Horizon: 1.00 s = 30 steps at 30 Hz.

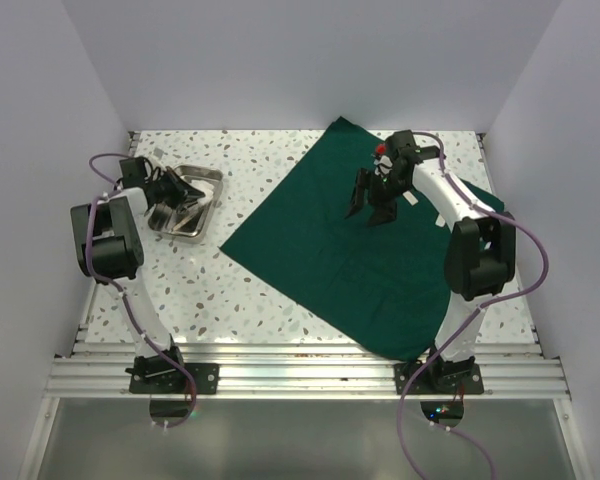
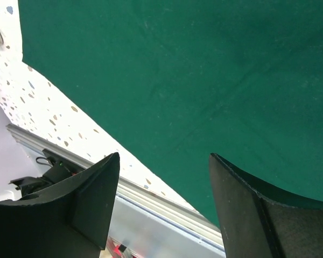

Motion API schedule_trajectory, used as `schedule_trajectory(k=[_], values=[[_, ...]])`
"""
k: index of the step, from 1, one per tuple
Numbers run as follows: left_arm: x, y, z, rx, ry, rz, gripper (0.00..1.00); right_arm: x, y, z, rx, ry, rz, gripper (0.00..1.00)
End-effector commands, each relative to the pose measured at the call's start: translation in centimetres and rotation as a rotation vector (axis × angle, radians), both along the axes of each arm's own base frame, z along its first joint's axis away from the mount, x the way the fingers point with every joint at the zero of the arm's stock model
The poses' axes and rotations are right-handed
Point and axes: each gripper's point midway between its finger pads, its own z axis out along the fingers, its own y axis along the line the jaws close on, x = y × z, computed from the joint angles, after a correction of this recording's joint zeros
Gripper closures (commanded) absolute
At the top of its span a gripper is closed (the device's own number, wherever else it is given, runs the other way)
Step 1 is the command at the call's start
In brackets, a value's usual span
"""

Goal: Prepare the surgical pack

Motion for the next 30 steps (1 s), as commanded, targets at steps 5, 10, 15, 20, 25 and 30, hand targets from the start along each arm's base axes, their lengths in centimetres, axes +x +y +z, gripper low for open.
schedule_trajectory(k=[5,10,15,20,25,30], values=[[1.9,1.7,1.1,0.017,-0.034,0.033,0.97,0.6,-0.4,-0.3,-0.01,0.0,0.009,0.29],[3.0,1.7,0.2,-0.018,-0.014,0.033,0.97,0.8,-0.5,-0.4,-0.012,0.004,0.01,0.29],[2.7,2.4,-0.4,0.011,0.026,0.057,0.83,0.8,-1.0,-0.6,-0.027,0.005,0.005,0.29],[2.8,2.8,0.8,0.034,0.005,0.067,0.45,1.2,-1.3,-1.0,-0.027,0.007,-0.013,0.28],[2.0,2.2,2.6,0.019,-0.018,0.065,0.37,2.7,-2.7,-0.9,-0.054,-0.01,-0.08,0.28],[0.3,1.2,4.9,0.053,-0.022,0.059,0.35,5.8,-5.9,-0.9,-0.206,-0.081,-0.169,0.28]])
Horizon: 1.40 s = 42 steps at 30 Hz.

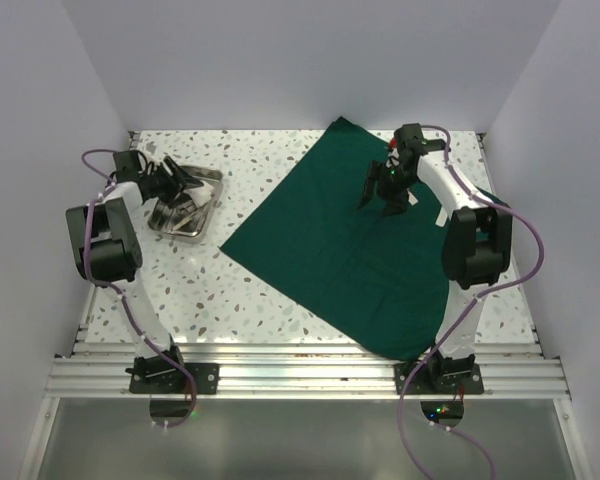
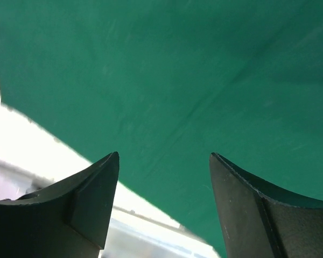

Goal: Prepare the surgical pack

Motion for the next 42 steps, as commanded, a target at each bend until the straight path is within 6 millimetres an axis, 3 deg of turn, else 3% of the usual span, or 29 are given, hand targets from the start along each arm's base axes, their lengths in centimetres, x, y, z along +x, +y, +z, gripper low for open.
schedule_trajectory(k=[1,3,10,21,30,42], values=[[-0.9,-0.8,4.5,0.055,-0.06,-0.006,0.35,3.4,-3.4,0.8,-0.145,-0.089,-0.095,0.28],[-1.9,-1.0,5.5,0.103,-0.054,0.029,0.35,4.6,-5.0,0.2,-0.221,-0.108,-0.123,0.29],[-4.0,-5.2,7.9,0.265,-0.073,-0.008,0.34,6.4,-9.4,-2.2,-0.331,-0.11,-0.19,0.31],[-5.4,-5.9,8.2,0.287,-0.067,-0.064,0.34,11.8,-12.8,-3.4,-0.539,-0.261,-0.102,0.27],[-5.7,-6.6,7.3,0.277,-0.048,-0.119,0.35,14.5,-13.4,-6.1,-0.575,-0.241,-0.097,0.3],[-6.1,-6.9,6.9,0.283,-0.065,-0.158,0.35,14.0,-14.0,-7.3,-0.608,-0.225,-0.1,0.4]])
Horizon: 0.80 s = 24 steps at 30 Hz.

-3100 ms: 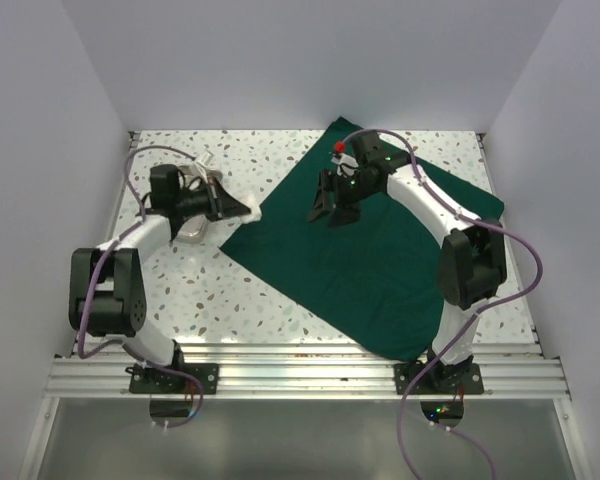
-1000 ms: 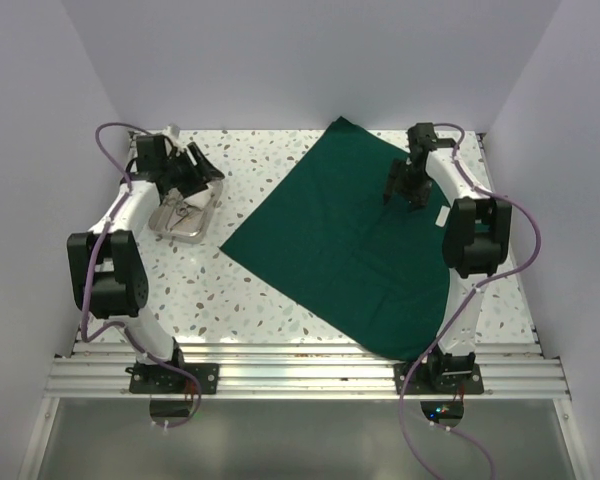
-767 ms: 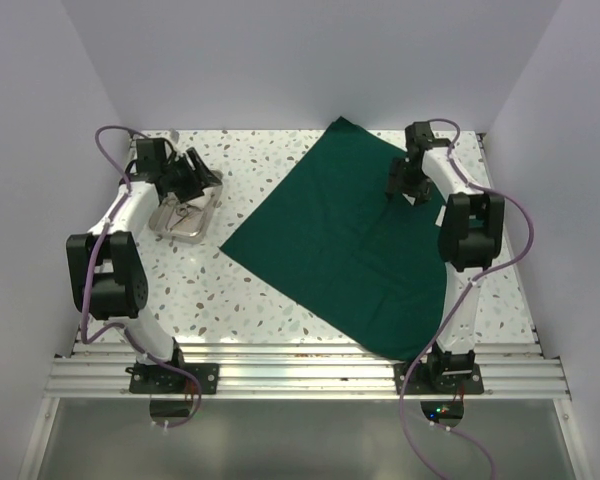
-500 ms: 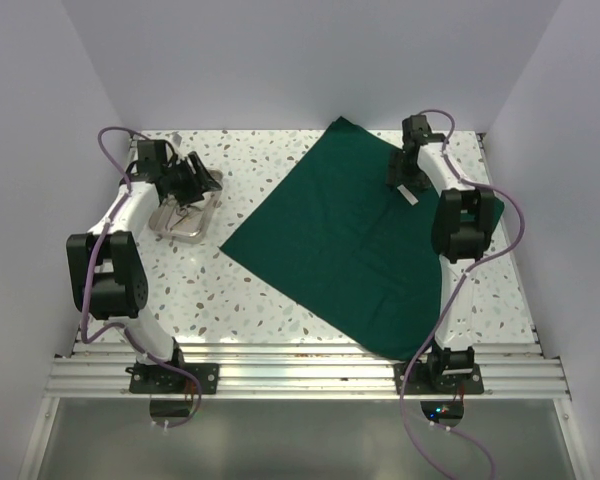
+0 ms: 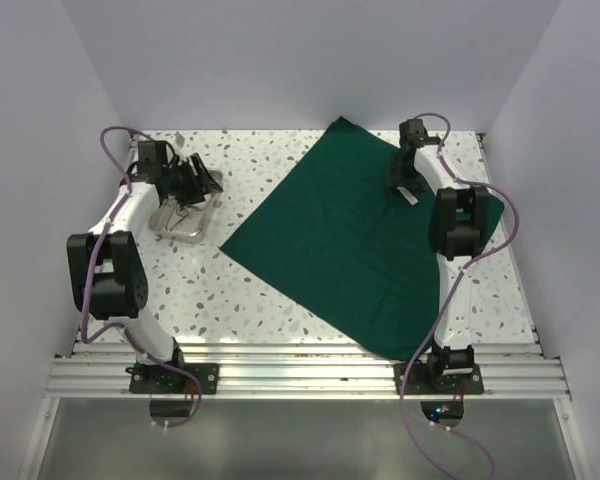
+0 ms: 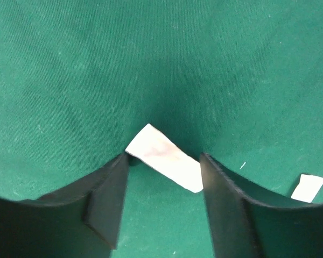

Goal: Prepare the surgical pack

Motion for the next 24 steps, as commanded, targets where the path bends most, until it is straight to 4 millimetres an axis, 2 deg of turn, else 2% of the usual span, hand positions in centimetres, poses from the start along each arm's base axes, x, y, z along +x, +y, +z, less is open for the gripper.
schedule_trajectory(k=[1,6,11,14,19,24], values=[[-0.1,-0.4,0.2,-0.007,-0.025,-0.043,0.35,0.7,-0.4,0.7,-0.022,-0.037,-0.001,0.43],[0.1,-0.7,0.1,-0.021,-0.028,-0.06,0.35,1.4,-0.1,1.0,0.003,-0.058,-0.011,0.53],[0.3,-0.8,0.0,-0.028,-0.025,-0.068,0.35,1.3,0.5,1.3,0.039,-0.066,-0.032,0.65],[0.5,-1.0,0.0,-0.04,-0.028,-0.08,0.35,1.2,0.8,2.1,0.055,-0.075,-0.048,0.69],[0.5,-1.6,0.0,-0.069,-0.032,-0.102,0.34,1.4,0.7,3.0,0.058,-0.083,-0.069,0.81],[0.4,-2.2,0.2,-0.079,-0.041,-0.118,0.34,1.6,0.9,2.6,0.064,-0.068,-0.067,0.9]])
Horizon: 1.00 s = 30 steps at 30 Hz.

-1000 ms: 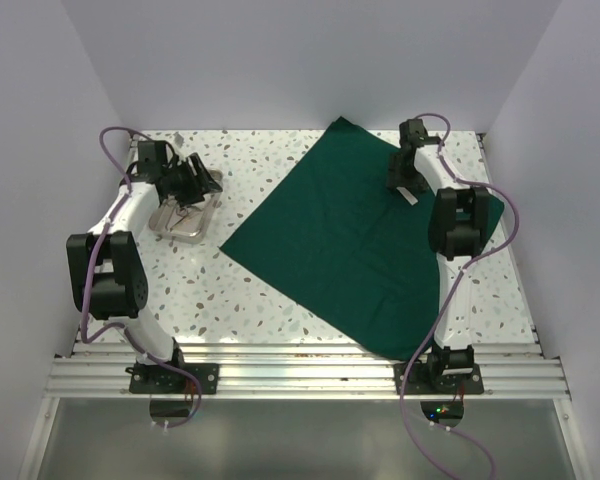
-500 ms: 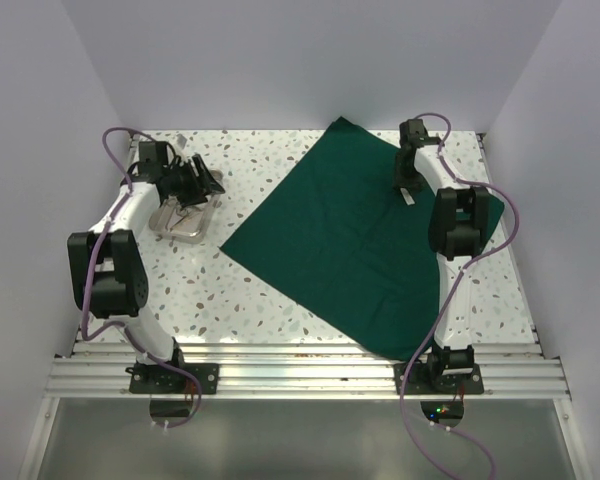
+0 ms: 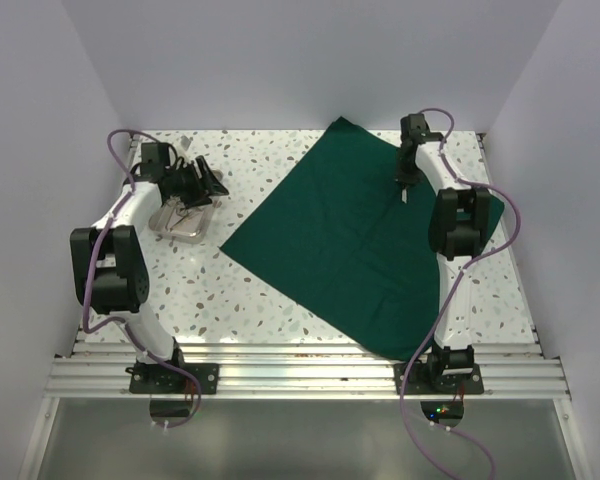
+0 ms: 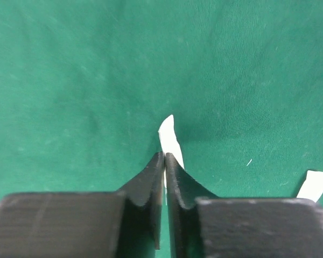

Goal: Prepare the surgical pack

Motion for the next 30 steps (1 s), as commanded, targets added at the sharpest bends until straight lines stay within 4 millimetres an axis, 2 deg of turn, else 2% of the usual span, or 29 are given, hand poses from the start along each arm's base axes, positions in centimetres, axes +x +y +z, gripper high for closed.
schedule_trajectory(k=[1,4,5,7,9,10,11,13,14,16,17,18,20,21,22,24,25,27,28,30], values=[[0.5,-0.7,1.0,-0.013,-0.057,-0.042,0.34,1.0,0.1,1.6,0.012,-0.037,-0.018,0.92],[0.5,-0.9,1.1,-0.017,-0.061,-0.048,0.34,1.0,0.1,1.8,0.012,-0.044,-0.017,0.96],[0.4,-1.1,1.0,-0.02,-0.062,-0.057,0.34,1.0,0.2,1.9,0.013,-0.044,-0.015,0.99],[0.4,-2.0,1.5,-0.036,-0.085,-0.088,0.33,1.0,0.5,2.3,0.032,-0.05,-0.015,1.0],[0.3,-3.9,2.1,-0.044,-0.114,-0.142,0.31,1.0,1.5,3.1,0.092,-0.064,-0.015,1.0],[0.3,-4.2,2.2,-0.052,-0.121,-0.151,0.3,0.8,1.9,3.2,0.112,-0.062,-0.019,1.0],[-0.2,-6.3,2.4,-0.069,-0.126,-0.2,0.3,0.9,2.2,4.4,0.138,-0.09,-0.036,1.0],[-0.4,-7.8,3.1,-0.108,-0.157,-0.247,0.29,0.7,3.6,5.3,0.218,-0.103,-0.041,1.0],[-0.8,-9.1,3.3,-0.134,-0.162,-0.275,0.28,0.6,4.1,6.6,0.251,-0.125,-0.041,1.0],[-1.4,-11.2,3.9,-0.17,-0.191,-0.334,0.26,0.2,5.8,7.6,0.352,-0.135,-0.039,1.0],[-1.7,-11.9,4.1,-0.183,-0.197,-0.352,0.25,-0.1,6.6,9.4,0.393,-0.167,-0.032,1.0],[-1.8,-12.5,4.6,-0.194,-0.217,-0.372,0.24,-0.8,7.3,9.0,0.43,-0.149,-0.034,1.0],[-2.3,-13.8,4.8,-0.196,-0.227,-0.405,0.21,-1.5,10.0,10.2,0.54,-0.152,-0.011,1.0],[-2.3,-14.0,5.0,-0.19,-0.235,-0.409,0.21,-2.3,10.8,10.9,0.565,-0.147,0.0,1.0],[-2.4,-14.5,4.9,-0.184,-0.232,-0.419,0.2,-2.8,12.6,11.5,0.605,-0.143,0.026,1.0],[-2.3,-14.9,4.9,-0.153,-0.231,-0.418,0.19,-3.9,14.3,12.4,0.626,-0.132,0.043,1.0],[-2.5,-15.5,4.9,-0.14,-0.231,-0.428,0.18,-4.9,16.0,12.5,0.632,-0.105,0.054,1.0],[-2.1,-15.9,4.8,-0.091,-0.234,-0.419,0.18,-5.9,18.0,13.1,0.65,-0.097,0.072,1.0],[-2.3,-16.6,4.7,-0.078,-0.23,-0.433,0.18,-6.6,19.6,13.3,0.663,-0.087,0.087,1.0],[-2.1,-16.8,4.4,-0.052,-0.22,-0.431,0.18,-6.6,19.2,13.1,0.609,-0.107,0.056,1.0]])
